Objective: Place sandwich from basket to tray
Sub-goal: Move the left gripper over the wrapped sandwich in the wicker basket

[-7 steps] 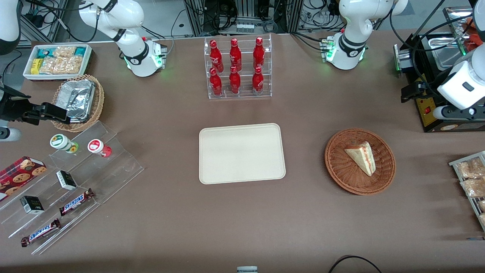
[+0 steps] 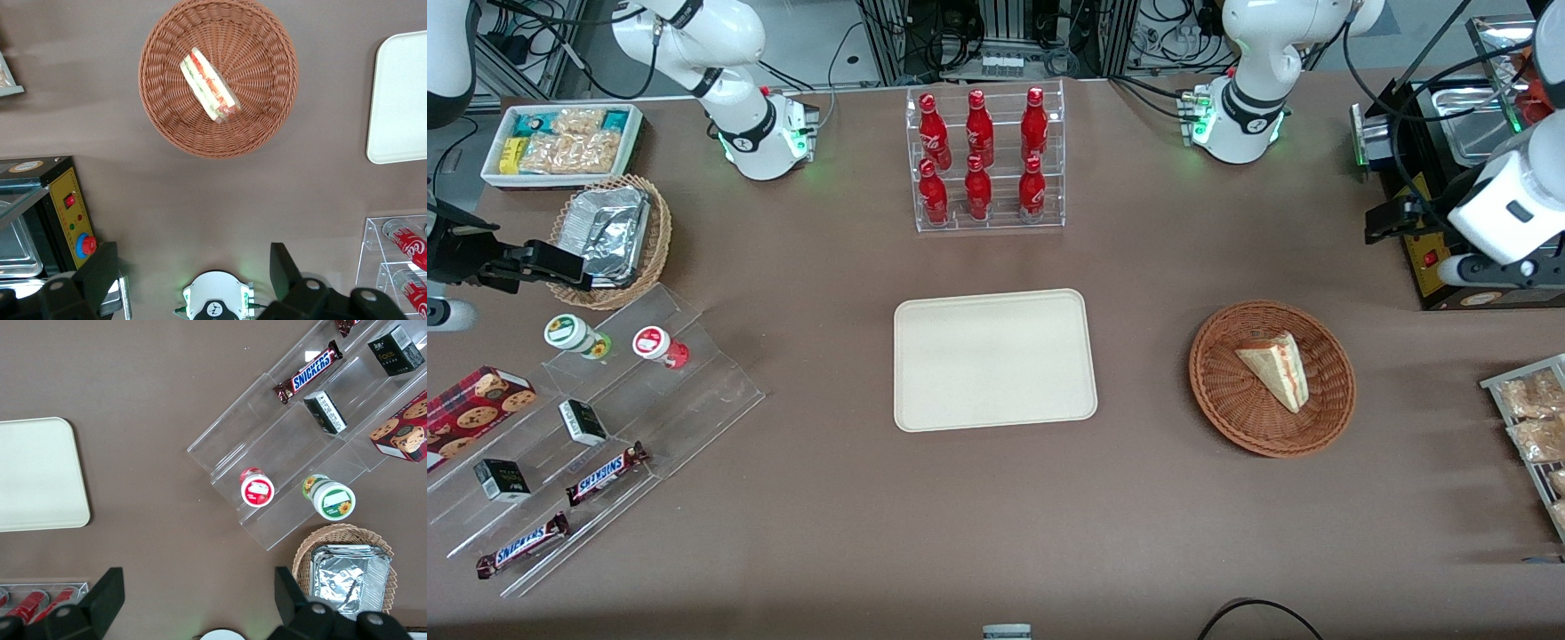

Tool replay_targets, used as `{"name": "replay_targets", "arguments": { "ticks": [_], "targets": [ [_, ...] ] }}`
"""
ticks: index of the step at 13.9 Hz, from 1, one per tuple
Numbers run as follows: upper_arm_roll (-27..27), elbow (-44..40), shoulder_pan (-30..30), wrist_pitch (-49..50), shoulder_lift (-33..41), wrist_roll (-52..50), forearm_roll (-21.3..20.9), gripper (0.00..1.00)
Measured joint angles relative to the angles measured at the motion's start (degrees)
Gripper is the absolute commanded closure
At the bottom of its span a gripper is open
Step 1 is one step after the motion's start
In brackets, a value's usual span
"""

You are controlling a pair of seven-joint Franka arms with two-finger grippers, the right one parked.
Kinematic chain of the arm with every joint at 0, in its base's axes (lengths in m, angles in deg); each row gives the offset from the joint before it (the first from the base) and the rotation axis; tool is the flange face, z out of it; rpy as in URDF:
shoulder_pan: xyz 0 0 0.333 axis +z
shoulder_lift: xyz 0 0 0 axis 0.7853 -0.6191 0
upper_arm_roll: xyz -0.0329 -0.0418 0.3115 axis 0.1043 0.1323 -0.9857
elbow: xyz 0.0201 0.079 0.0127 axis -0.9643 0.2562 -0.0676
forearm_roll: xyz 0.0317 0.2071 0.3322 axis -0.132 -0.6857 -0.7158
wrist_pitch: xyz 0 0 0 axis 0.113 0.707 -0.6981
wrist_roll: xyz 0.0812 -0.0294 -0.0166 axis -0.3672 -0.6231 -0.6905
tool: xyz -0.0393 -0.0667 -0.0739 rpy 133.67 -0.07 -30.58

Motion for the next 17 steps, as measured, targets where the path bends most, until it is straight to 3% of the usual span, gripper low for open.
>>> {"name": "replay_targets", "arguments": {
  "ticks": [11,17],
  "targets": [
    [0.3,21.6,-0.3,-30.0,-2.9,0.0,0.1,0.00],
    [0.3,26.6,-0.2,-40.9,-6.9,-4.7,0.8,0.00]
  ]
}}
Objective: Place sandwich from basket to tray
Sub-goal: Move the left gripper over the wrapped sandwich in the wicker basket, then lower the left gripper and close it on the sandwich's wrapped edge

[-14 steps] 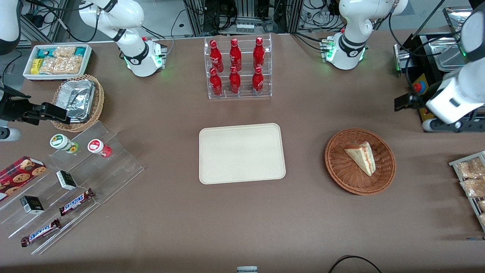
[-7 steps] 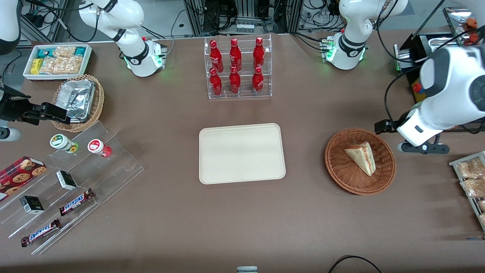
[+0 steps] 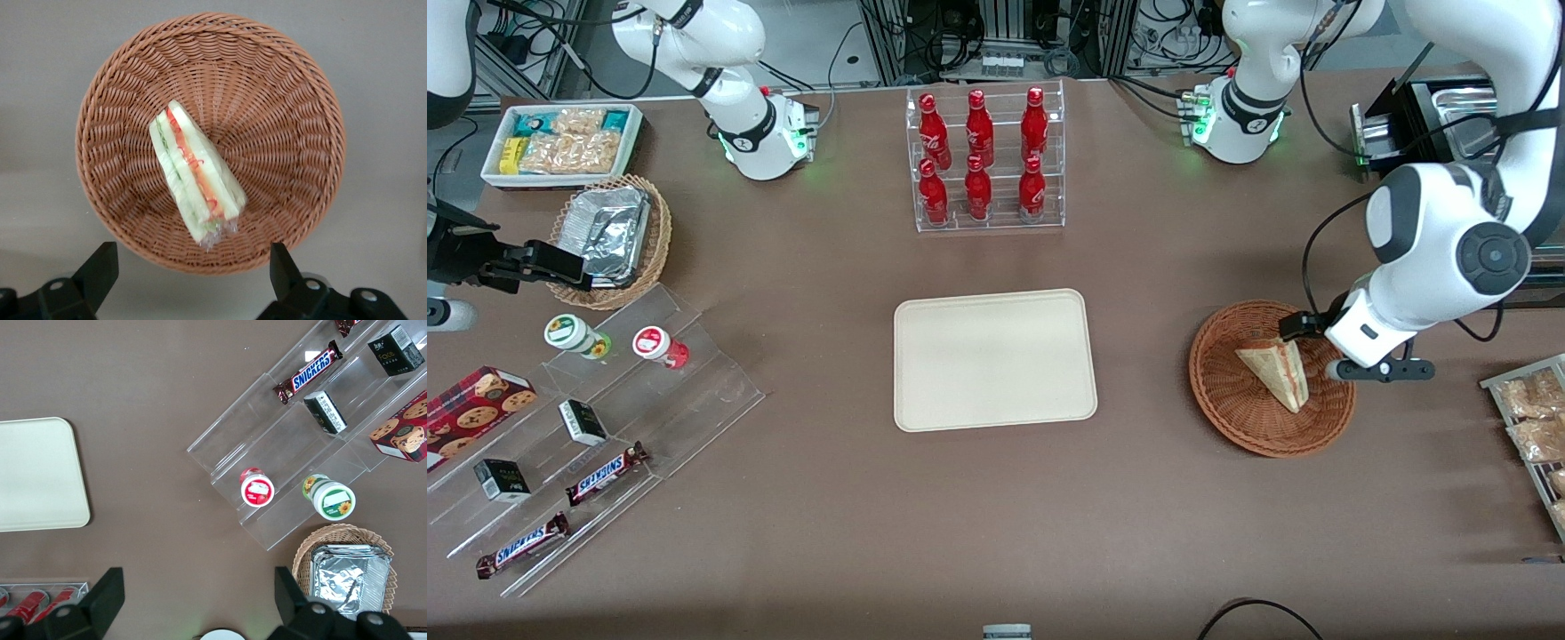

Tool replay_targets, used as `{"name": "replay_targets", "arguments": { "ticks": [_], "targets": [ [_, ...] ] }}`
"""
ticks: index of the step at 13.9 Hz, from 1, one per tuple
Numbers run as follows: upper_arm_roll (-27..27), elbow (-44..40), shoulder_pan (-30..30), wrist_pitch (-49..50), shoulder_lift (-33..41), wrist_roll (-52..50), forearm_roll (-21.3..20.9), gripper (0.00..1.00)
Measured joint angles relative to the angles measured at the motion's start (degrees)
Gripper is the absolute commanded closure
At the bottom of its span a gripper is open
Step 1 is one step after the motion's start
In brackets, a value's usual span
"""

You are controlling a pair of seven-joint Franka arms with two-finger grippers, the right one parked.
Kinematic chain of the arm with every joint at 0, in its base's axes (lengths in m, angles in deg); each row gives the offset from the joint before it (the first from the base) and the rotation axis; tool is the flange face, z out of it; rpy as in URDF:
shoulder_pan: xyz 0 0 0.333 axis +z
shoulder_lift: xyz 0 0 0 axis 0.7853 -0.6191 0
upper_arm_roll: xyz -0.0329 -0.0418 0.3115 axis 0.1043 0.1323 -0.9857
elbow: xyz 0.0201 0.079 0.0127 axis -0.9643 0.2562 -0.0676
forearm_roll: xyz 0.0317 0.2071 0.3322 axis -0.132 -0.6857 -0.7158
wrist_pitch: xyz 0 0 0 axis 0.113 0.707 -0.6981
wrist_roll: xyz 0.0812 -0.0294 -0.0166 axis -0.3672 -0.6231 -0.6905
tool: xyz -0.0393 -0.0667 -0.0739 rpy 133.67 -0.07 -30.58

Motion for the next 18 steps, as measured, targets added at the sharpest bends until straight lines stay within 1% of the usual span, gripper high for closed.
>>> {"name": "replay_targets", "arguments": {
  "ticks": [3,8,10,12,18],
  "targets": [
    [0.0,2.8,0.0,-4.0,-0.3,-7.4,0.2,0.00],
    [0.0,7.4,0.0,-12.3,-0.3,-27.3,0.2,0.00],
    [0.0,8.4,-0.1,-14.7,-0.4,-33.6,0.2,0.00],
    [0.1,8.6,-0.1,-15.2,-0.5,-35.8,0.2,0.00],
    [0.2,9.0,-0.3,-15.6,-2.0,-36.7,0.2,0.00]
  ]
}}
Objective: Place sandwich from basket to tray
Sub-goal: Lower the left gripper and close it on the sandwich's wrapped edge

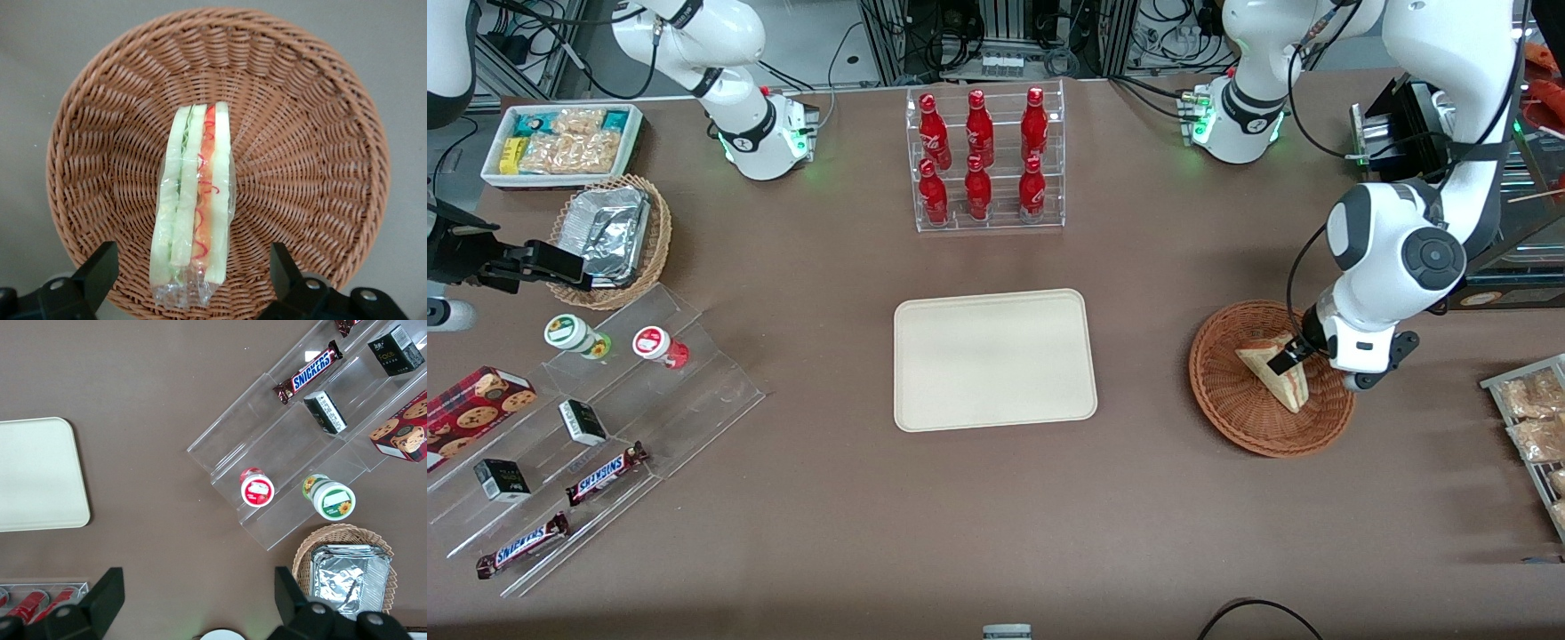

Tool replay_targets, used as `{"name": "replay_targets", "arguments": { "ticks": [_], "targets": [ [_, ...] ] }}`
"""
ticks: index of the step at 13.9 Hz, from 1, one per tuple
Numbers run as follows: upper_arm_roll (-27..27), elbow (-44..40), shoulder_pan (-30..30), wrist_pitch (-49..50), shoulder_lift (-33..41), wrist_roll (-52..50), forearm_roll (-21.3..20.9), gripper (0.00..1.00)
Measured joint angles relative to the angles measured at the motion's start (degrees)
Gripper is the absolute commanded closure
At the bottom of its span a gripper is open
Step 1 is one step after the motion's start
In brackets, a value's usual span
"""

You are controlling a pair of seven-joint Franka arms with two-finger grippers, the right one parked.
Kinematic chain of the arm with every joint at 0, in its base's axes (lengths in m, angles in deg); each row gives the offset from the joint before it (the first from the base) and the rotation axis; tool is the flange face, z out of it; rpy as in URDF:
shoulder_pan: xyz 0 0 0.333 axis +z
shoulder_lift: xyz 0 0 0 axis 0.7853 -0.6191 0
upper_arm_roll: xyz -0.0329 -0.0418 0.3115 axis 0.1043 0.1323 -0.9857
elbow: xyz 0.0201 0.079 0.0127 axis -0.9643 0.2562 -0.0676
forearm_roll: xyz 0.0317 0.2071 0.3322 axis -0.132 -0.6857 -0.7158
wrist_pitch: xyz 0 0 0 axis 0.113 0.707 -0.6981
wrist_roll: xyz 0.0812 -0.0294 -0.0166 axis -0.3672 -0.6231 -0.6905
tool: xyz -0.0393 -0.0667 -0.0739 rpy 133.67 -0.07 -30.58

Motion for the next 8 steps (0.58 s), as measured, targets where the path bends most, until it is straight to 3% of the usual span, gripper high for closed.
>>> {"name": "replay_targets", "arguments": {
  "ticks": [4,5,6,7,8],
  "targets": [
    [0.0,0.3,-0.2,-2.3,-3.0,-0.2,0.0,0.00],
    [0.1,0.3,-0.3,-2.6,-3.6,-0.2,0.0,0.16],
    [0.1,0.3,-0.4,-2.8,-4.1,-0.3,0.0,0.60],
    [0.1,0.3,-0.4,-3.1,-4.4,-0.5,0.0,0.89],
    [0.1,0.3,-0.4,-3.1,-4.5,-0.7,0.0,1.00]
  ]
}}
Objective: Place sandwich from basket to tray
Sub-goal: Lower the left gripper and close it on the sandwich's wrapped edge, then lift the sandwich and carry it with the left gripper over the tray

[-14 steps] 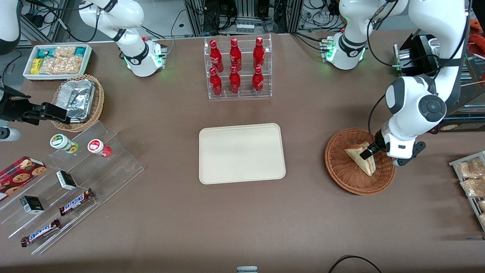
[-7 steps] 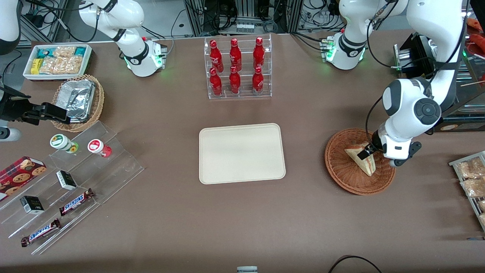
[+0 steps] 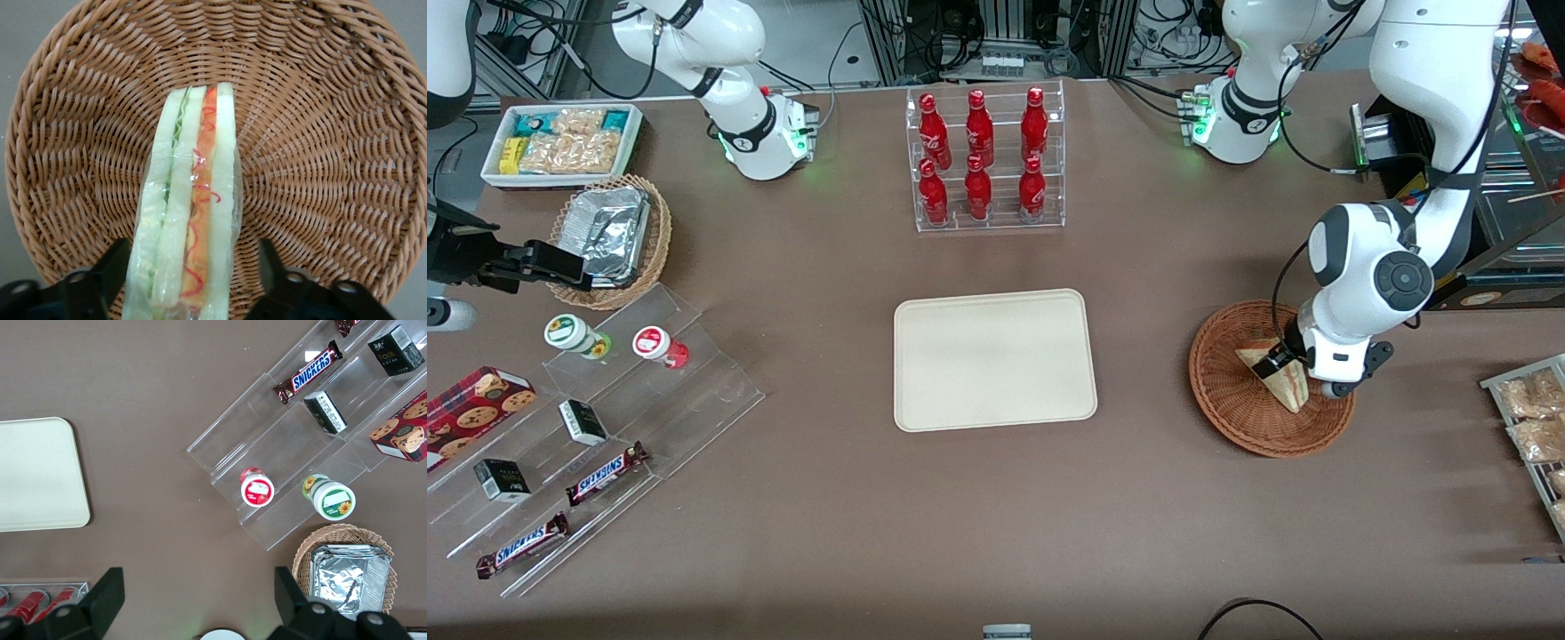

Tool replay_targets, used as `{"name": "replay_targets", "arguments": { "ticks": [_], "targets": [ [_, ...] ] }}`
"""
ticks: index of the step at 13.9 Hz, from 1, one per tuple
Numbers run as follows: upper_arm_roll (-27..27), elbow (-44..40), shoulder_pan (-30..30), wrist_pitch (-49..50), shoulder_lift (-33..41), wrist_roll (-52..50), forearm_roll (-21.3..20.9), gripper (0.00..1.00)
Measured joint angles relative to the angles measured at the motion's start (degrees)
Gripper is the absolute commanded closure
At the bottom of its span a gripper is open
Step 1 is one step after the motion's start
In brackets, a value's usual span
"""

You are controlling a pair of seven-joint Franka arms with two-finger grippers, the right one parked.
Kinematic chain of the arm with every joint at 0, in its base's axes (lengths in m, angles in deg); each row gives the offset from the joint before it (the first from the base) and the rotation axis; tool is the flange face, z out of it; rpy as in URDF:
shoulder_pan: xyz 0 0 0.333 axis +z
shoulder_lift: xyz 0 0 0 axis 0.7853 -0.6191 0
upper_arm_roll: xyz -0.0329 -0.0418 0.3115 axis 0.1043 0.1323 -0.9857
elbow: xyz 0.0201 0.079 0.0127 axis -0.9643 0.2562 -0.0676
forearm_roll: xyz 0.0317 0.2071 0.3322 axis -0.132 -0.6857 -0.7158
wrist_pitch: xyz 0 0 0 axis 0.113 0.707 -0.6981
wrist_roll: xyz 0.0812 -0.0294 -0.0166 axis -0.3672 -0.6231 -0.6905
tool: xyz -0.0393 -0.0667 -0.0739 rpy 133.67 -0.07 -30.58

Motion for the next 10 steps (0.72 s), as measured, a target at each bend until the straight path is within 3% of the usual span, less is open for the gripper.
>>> {"name": "replay_targets", "arguments": {
  "ticks": [5,10],
  "targets": [
    [0.0,0.0,0.0,1.0,0.8,-0.1,0.0,1.00],
    [0.4,-2.4,-5.6,12.1,7.1,0.1,-0.1,1.00]
  ]
}}
